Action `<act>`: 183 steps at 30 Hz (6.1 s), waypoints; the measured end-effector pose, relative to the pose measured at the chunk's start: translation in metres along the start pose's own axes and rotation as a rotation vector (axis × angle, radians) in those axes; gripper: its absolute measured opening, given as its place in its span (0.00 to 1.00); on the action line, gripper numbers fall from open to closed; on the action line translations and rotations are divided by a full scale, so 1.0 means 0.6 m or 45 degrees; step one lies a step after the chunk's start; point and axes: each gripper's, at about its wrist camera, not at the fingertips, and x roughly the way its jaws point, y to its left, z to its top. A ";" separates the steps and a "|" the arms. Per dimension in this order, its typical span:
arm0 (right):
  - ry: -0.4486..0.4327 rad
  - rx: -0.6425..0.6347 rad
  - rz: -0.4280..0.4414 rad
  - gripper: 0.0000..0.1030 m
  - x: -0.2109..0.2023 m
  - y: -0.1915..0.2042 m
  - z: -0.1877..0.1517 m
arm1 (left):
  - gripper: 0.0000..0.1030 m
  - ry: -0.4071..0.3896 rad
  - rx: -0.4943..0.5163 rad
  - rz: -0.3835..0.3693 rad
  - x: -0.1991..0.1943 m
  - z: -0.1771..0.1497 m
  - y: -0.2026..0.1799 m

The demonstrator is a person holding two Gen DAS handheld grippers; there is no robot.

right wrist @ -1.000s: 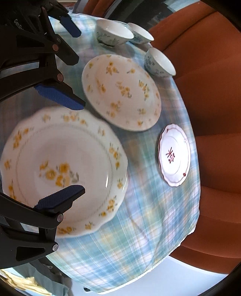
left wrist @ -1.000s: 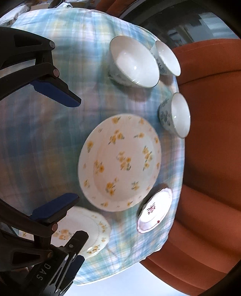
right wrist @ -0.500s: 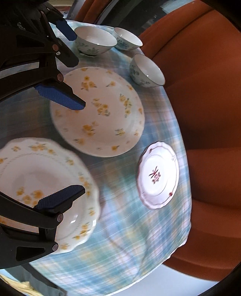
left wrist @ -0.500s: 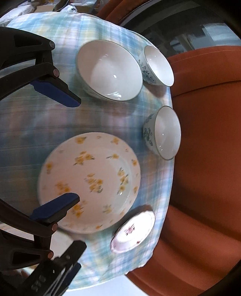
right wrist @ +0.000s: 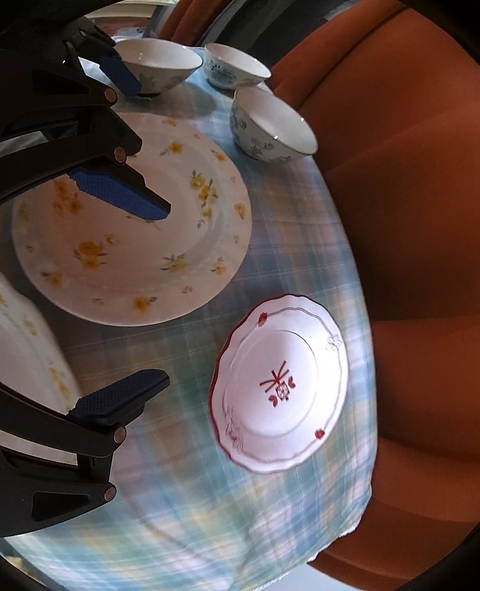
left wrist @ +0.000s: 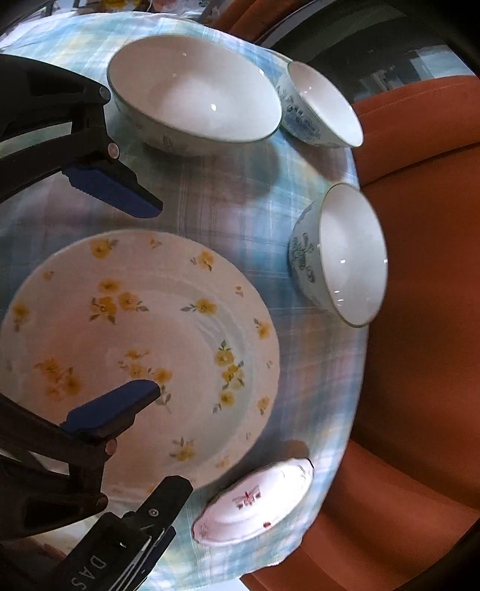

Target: Organize plates and bowls

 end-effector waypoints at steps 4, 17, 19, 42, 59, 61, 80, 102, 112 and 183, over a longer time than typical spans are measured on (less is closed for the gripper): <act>0.038 -0.012 0.020 0.80 0.031 -0.001 0.006 | 0.87 0.033 -0.024 0.024 0.026 0.005 0.001; 0.156 -0.034 0.051 0.65 0.093 0.007 0.014 | 0.82 0.117 -0.044 0.025 0.062 0.009 0.001; 0.151 -0.051 0.047 0.65 0.089 0.019 0.011 | 0.80 0.133 -0.037 0.009 0.062 0.007 0.007; 0.259 -0.126 0.066 0.65 0.039 0.090 -0.111 | 0.74 0.209 -0.010 0.045 -0.007 -0.103 0.102; 0.292 -0.236 0.034 0.69 0.058 0.122 -0.111 | 0.85 0.192 -0.033 0.110 -0.014 -0.119 0.085; 0.298 -0.231 0.027 0.69 0.058 0.124 -0.110 | 0.85 0.209 -0.036 0.107 -0.016 -0.120 0.082; 0.217 -0.119 -0.062 0.69 -0.064 0.120 -0.169 | 0.82 0.156 0.084 -0.011 -0.114 -0.159 0.081; 0.109 -0.022 -0.033 0.69 -0.165 -0.005 -0.226 | 0.81 0.065 0.197 -0.022 -0.180 -0.226 -0.025; 0.093 -0.068 -0.003 0.69 -0.188 -0.113 -0.215 | 0.81 0.053 0.128 -0.012 -0.183 -0.249 -0.124; 0.229 -0.095 0.008 0.40 -0.130 -0.314 -0.187 | 0.83 0.100 -0.010 0.129 -0.080 -0.275 -0.298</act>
